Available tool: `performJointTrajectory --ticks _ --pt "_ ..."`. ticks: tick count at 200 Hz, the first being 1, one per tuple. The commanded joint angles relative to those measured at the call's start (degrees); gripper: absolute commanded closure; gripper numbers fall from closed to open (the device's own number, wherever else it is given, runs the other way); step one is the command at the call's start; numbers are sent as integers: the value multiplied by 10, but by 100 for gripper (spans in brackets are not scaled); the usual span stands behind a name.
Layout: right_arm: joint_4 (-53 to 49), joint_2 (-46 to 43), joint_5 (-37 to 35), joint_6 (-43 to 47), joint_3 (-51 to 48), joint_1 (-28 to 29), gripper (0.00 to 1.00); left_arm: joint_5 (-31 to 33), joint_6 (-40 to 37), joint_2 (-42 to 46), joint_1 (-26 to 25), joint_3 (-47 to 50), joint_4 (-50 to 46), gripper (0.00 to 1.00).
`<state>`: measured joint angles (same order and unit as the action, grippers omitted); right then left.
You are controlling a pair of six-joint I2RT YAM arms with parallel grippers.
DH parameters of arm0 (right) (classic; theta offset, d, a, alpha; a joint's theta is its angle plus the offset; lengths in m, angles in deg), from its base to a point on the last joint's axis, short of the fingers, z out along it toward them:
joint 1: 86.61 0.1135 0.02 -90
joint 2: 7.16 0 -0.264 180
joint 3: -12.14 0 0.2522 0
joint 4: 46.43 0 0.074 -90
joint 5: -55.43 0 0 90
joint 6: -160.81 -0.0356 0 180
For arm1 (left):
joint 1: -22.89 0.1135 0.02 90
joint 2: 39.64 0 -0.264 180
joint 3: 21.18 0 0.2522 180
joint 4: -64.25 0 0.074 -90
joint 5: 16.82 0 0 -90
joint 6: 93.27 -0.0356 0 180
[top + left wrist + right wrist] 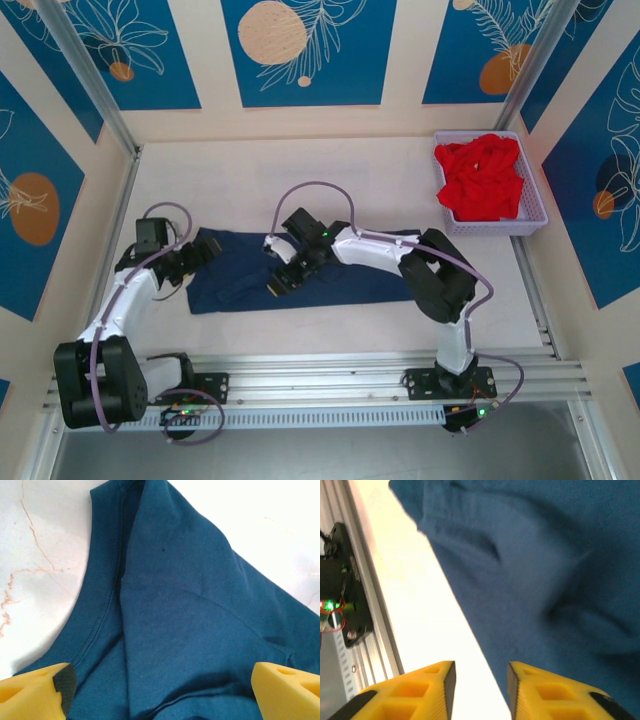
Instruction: Fold the inside-out t-shirt
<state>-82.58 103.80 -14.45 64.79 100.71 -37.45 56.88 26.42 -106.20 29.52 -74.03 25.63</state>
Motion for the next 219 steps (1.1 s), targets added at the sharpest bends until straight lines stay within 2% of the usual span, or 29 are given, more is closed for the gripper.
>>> performJointTrajectory --ticks 1,37,67,104,132,164,219 --pt "3 -29 39 28 -41 2 61 -24 -1 2 -2 10 -3 10" --pt "48 -71 42 -3 -64 -22 60 -59 -11 1 -62 13 3 12" --pt "81 -50 15 -67 -25 -31 58 -15 -20 -22 -105 13 -26 19" --pt "88 -31 -22 -99 -9 -39 57 -32 -46 -76 -175 -3 42 19" --pt "90 -60 -25 -105 -46 -59 57 -16 -70 -133 -234 -28 85 18" --pt "101 -111 -34 -112 -106 -89 57 10 -97 -184 -269 -49 86 17" --pt "100 -188 -38 -118 -178 -159 57 -19 -105 -168 -324 -29 80 18"
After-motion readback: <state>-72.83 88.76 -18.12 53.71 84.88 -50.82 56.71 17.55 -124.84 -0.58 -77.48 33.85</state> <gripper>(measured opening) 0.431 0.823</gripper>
